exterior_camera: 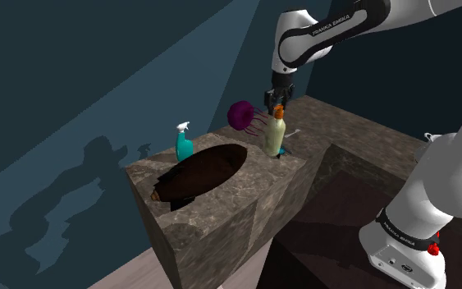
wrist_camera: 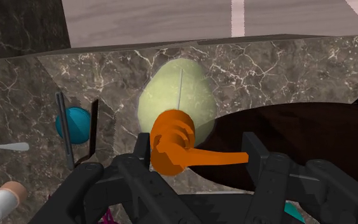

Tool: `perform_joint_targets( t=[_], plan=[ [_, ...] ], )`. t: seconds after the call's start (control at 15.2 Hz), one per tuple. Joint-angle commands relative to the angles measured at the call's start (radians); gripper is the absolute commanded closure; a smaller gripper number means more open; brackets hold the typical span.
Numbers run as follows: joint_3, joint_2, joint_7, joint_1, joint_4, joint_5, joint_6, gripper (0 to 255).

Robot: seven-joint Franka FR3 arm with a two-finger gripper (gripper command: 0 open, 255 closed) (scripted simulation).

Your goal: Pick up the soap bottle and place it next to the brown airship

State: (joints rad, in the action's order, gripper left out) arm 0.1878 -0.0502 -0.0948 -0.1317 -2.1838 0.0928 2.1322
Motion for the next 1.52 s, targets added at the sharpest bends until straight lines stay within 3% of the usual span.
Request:
perform_joint_targets(
  t=[0.0, 1.45],
  plan=[
    [0.001, 0.013, -0.001, 0.000, -0.014, -0.001, 0.028, 255],
    [0.001, 0.199, 0.005, 0.007, -0.121, -0.028, 0.319, 255]
  ],
)
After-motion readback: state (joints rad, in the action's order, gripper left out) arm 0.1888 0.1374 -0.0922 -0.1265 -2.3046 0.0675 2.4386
